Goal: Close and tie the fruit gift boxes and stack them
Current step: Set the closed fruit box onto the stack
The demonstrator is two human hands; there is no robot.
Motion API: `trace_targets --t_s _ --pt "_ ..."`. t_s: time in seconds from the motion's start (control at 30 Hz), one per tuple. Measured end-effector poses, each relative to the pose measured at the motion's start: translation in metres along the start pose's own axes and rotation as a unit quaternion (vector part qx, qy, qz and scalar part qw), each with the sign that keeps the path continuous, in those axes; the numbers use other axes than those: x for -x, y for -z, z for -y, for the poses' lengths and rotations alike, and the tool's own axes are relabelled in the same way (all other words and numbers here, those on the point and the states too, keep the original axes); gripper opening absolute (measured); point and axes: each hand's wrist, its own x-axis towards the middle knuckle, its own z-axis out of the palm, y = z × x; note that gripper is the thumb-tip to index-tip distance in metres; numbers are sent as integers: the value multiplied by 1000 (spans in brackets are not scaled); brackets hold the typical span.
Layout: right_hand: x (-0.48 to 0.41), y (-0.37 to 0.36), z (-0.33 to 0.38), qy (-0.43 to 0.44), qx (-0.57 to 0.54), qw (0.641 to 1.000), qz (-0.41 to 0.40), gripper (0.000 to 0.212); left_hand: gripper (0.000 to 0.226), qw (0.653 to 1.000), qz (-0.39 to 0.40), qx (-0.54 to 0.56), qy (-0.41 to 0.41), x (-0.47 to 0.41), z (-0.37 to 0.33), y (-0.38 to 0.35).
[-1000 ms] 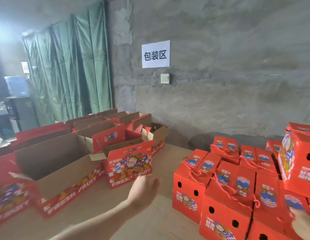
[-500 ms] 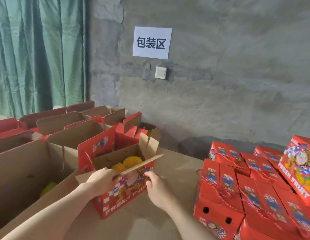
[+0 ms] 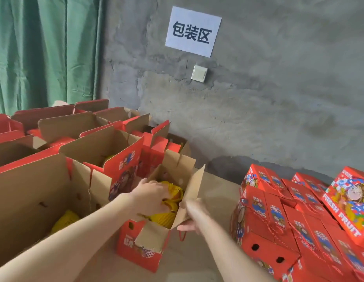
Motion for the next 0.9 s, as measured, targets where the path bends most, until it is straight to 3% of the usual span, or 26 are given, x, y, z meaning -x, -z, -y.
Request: trace_targets --t_s 0.07,0.13,0.23,0.37,0.43,0.5,0.57,0.63,0.73,0.77,0.8,0.83,0.87,0.9 --pt "5 -1 -5 1 9 1000 -8 17 48 994 41 -67 77 7 34 -5" --pt "4 2 -11 -6 -15 1000 -24 35 44 989 88 -53 102 13 53 -26" --pt "4 19 -20 -22 -49 997 -46 54 57 991 62 17 117 34 72 -58" --pt "7 42 -27 -4 -9 999 -38 58 80 984 8 46 171 41 69 -60" --pt "11 56 -33 -3 14 1000 -16 61 76 979 5 71 190 24 45 -53" --pt "17 71 -41 -10 25 1000 4 64 54 989 5 59 138 13 22 -45" --pt "25 96 -53 -12 43 999 15 67 41 999 13 22 36 11 4 -35" --pt "32 129 -61 -17 72 997 17 62 42 998 36 -4 -59 17 -4 -31" --pt "46 182 -67 -20 194 981 3 52 65 985 71 -68 -143 31 -25 -39" --pt "51 193 -65 0 292 956 -14 53 72 977 67 -119 -165 33 -32 -44" --pt "54 200 -65 32 429 901 -53 58 78 966 60 -173 -184 35 -40 -49" --pt "59 199 -65 86 553 821 -118 65 81 955 62 -217 -194 35 -49 -54" --pt "67 192 -65 159 609 756 -180 67 82 946 71 -250 -196 32 -57 -57" --pt "77 178 -68 243 611 721 -220 61 80 940 81 -270 -191 27 -64 -60"
